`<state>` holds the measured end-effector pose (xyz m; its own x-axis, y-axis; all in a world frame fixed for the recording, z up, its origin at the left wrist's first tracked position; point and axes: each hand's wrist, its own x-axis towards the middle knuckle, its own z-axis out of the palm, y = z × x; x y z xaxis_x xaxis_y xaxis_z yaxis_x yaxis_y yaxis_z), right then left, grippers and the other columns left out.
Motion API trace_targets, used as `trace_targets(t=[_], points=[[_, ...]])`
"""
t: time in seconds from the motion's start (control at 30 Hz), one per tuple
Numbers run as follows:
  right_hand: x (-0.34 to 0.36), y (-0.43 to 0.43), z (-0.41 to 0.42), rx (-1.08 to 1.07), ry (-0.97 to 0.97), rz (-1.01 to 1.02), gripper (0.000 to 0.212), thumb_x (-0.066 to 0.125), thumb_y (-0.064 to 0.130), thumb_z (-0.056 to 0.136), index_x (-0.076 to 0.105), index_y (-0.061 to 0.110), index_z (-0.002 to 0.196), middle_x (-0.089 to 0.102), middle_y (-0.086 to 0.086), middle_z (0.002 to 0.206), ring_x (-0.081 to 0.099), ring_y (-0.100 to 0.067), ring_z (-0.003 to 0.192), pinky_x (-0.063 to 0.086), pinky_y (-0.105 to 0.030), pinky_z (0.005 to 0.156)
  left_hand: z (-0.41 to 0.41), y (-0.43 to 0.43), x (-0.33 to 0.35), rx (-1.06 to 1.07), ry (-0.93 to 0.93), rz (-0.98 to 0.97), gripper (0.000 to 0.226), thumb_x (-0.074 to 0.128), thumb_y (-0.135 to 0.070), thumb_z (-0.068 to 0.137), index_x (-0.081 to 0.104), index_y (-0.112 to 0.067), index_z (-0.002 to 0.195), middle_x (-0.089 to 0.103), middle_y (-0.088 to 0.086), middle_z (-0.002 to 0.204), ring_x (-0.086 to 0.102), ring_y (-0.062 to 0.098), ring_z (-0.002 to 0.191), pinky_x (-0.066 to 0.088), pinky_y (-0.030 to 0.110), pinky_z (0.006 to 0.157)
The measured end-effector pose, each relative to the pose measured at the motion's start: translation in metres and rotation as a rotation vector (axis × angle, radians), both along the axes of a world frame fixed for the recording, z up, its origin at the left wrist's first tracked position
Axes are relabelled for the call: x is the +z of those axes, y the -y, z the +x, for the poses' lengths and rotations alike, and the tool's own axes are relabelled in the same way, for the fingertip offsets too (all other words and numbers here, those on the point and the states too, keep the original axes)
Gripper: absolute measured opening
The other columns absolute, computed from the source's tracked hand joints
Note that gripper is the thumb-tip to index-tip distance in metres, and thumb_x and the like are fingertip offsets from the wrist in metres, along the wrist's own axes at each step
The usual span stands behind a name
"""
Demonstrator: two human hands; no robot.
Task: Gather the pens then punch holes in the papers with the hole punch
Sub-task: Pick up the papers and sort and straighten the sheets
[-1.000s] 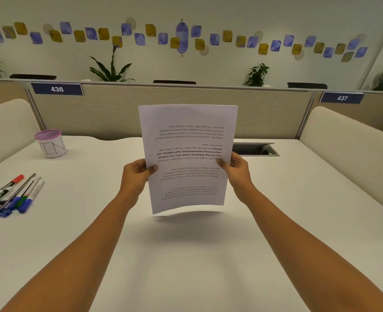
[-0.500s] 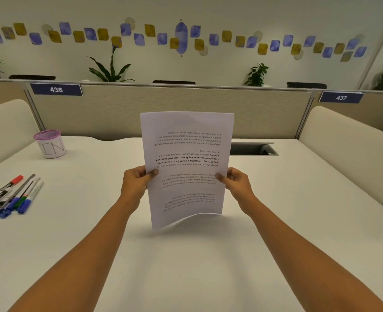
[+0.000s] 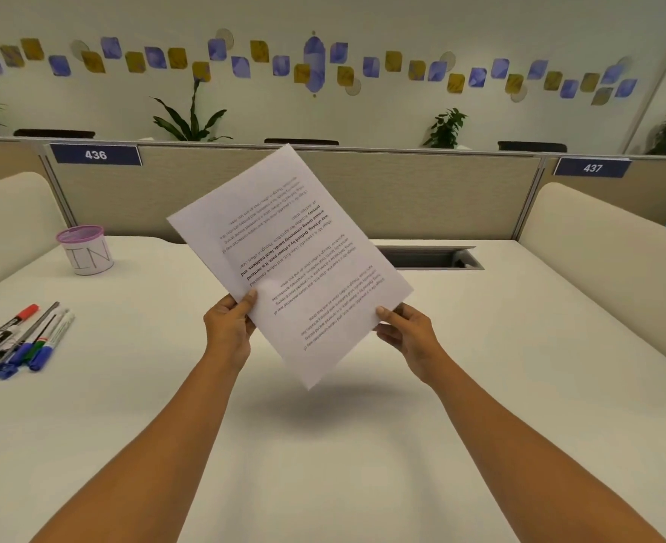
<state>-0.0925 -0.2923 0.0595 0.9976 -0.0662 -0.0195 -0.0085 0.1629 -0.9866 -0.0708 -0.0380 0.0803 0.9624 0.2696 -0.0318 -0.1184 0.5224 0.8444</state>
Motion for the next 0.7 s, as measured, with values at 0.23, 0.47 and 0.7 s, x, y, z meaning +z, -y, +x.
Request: trace_targets(t=[0.23,0.47,0.7], points=[[0.011,-0.021,0.005,0.009,0.099,0.101,0.029,0.059,0.005,0.087,0.054,0.01,0.115,0.066,-0.004,0.107,0.064,-0.02,0.095,0.056,-0.025,0.075,-0.002,0.006,0.005,-0.05,0.05,-0.05,0.017,0.055,0.001,0.088,0.064,-0.014,0.088,0.074,-0.011,0.073,0.069,0.004,0.07,0.058,0.02,0.064],[0.023,-0.001,0.004,-0.075,0.131,0.088,0.022,0.057,0.006,0.089,0.057,0.008,0.11,0.066,-0.004,0.101,0.064,-0.021,0.091,0.054,-0.03,0.074,0.005,-0.036,0.013,0.033,0.05,-0.017,0.024,0.062,0.003,0.081,0.062,-0.016,0.096,0.067,-0.002,0.097,0.065,0.013,0.086,0.06,0.025,0.068],[0.028,0.011,0.004,-0.153,0.161,-0.002,0.01,0.058,0.008,0.089,0.061,0.013,0.097,0.067,-0.005,0.097,0.063,-0.027,0.09,0.051,-0.046,0.088,0.003,-0.062,-0.001,-0.095,-0.1,0.593,0.027,0.072,-0.005,0.075,0.062,-0.012,0.1,0.066,0.004,0.095,0.062,0.012,0.075,0.048,0.022,0.062]])
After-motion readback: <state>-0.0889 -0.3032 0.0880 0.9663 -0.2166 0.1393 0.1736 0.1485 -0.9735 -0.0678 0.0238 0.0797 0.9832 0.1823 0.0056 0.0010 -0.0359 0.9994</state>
